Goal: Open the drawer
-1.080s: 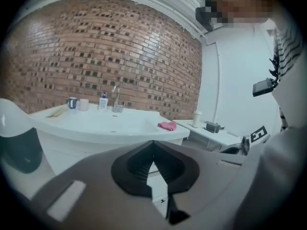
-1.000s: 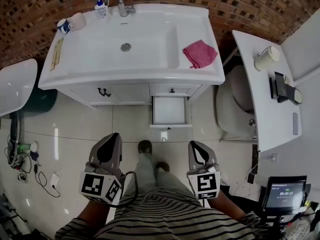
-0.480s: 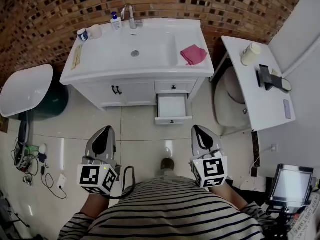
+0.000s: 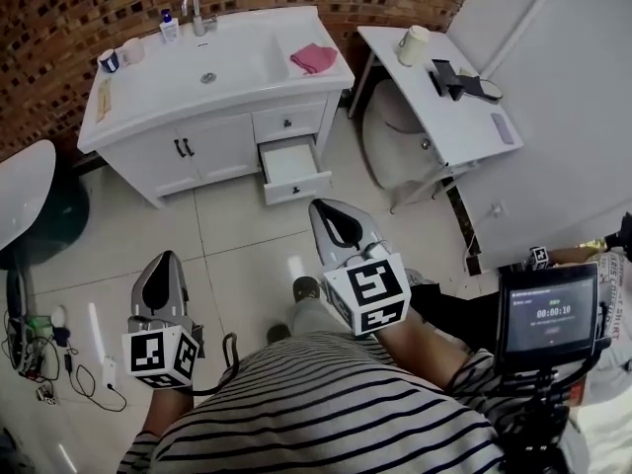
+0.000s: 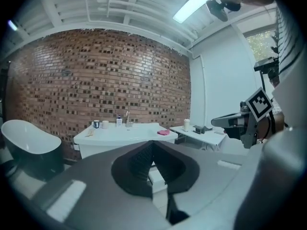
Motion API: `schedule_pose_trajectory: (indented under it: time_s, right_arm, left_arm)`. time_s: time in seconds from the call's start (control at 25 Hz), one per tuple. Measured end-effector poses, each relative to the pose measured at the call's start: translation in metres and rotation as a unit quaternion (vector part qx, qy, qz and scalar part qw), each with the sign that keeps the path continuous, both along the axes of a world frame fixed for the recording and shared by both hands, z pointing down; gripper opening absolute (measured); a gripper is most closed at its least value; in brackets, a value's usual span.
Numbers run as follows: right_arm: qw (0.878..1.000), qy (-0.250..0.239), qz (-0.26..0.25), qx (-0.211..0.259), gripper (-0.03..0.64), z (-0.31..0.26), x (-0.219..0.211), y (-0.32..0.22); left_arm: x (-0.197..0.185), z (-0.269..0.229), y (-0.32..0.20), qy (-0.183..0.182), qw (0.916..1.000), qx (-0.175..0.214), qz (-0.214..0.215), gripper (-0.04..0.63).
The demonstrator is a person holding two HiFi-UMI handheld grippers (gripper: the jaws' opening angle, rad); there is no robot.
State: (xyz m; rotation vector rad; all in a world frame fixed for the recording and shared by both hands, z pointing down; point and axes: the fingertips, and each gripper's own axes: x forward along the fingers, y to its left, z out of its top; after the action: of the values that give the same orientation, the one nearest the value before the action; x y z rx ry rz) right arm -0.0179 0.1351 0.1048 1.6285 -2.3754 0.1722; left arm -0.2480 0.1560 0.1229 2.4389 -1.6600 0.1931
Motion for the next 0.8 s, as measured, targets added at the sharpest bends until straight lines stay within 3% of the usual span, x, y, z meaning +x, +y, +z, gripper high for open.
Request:
schedule_pose_trajectory:
  time_s: [0.32, 0.8]
  right_arm:
    - [0.999, -0.021, -0.008, -0.030, 0.002, 0.009, -0.010, 0.060]
    - [0.999, -0.020, -0.023, -0.028, 0.000, 0.011, -0.010, 0.069]
  left_arm:
    - [-0.006, 0.003, 0.053, 0.028, 0.9993, -0.004, -0.023, 0.013]
    - [-0.001, 0.002, 0.060, 0.033, 0.9985, -0.012, -0.042, 0.014]
